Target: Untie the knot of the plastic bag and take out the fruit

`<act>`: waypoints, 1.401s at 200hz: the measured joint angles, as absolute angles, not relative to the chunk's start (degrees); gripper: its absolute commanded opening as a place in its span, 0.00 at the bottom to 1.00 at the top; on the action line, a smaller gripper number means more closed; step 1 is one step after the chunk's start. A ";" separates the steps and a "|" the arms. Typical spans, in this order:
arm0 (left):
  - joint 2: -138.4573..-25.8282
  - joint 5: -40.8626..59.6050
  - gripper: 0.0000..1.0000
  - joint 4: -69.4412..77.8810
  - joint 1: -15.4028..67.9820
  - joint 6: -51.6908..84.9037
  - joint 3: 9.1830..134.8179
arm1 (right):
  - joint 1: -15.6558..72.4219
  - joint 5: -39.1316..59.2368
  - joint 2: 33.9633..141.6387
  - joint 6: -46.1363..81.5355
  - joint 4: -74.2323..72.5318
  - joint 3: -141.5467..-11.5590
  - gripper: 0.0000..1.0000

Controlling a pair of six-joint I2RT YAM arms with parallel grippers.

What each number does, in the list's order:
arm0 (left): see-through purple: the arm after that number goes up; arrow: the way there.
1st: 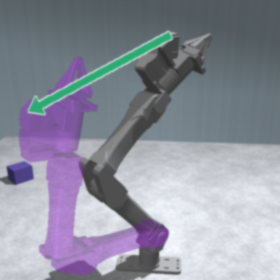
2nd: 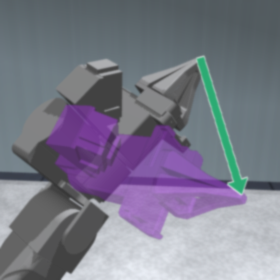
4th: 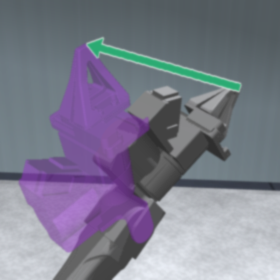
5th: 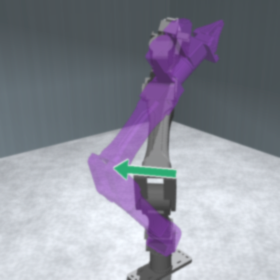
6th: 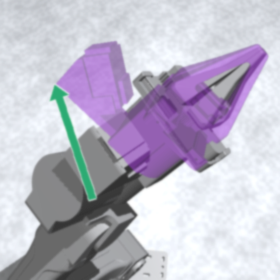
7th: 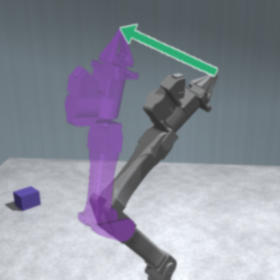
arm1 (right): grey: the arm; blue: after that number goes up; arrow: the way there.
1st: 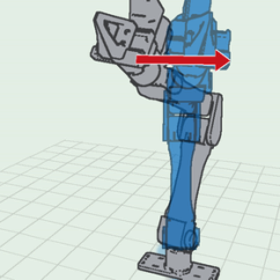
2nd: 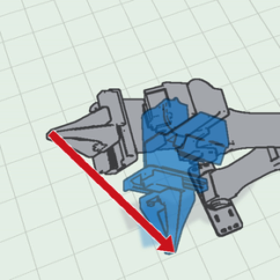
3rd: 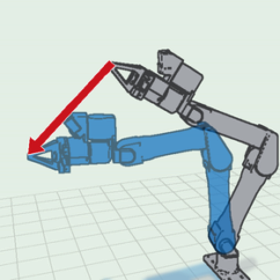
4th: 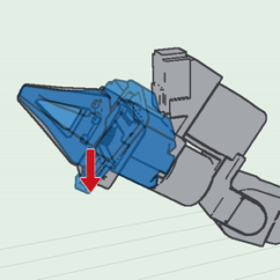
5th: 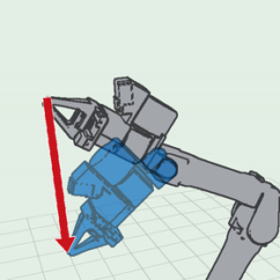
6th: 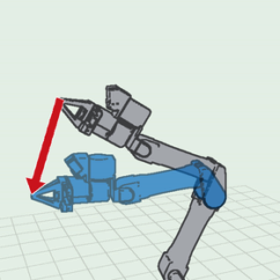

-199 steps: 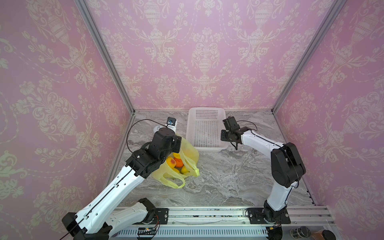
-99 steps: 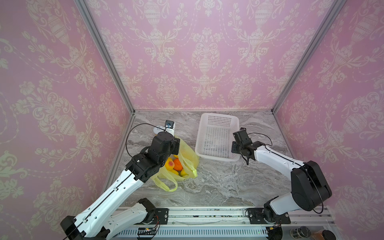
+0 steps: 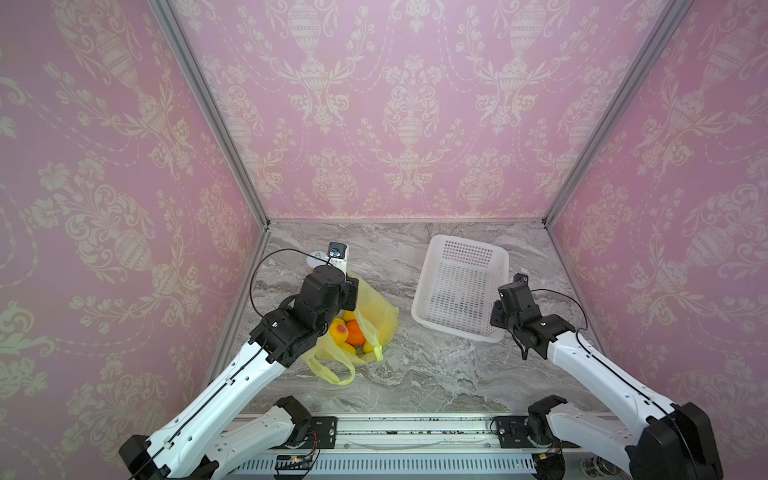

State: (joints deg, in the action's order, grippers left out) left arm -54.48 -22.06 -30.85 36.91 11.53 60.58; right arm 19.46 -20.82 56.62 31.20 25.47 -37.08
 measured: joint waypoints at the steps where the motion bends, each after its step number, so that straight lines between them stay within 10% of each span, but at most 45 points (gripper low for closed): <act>1: -54.48 -22.06 0.00 -30.85 36.91 11.55 60.58 | 19.51 -20.69 56.36 31.09 25.54 -37.04 0.71; 69: -54.48 -21.67 0.00 -30.85 36.91 11.55 60.58 | 43.00 -20.62 35.33 27.94 22.44 -36.05 0.94; 120: -55.24 -21.71 0.00 -30.85 36.93 11.55 60.58 | 73.14 -19.97 55.66 17.76 1.23 -37.54 1.00; 171: -55.27 -21.71 0.00 -30.85 36.93 11.55 60.58 | 76.27 -20.32 73.97 14.96 -14.00 -41.82 1.00; 189: -55.27 -21.71 0.00 -30.85 36.93 11.55 60.58 | 76.23 -22.00 77.67 15.14 -17.28 -44.34 0.86; 221: -55.27 -21.71 0.03 -30.85 36.91 11.55 60.58 | 73.58 -23.38 82.15 17.23 -20.05 -48.84 0.23; 241: -55.27 -21.74 0.09 -30.85 36.91 11.64 60.58 | 68.60 -23.11 83.02 20.01 -19.11 -50.92 0.00; 280: -55.22 -21.76 0.26 -30.52 36.93 12.14 60.45 | 59.86 -23.49 82.70 22.44 -15.73 -52.07 0.00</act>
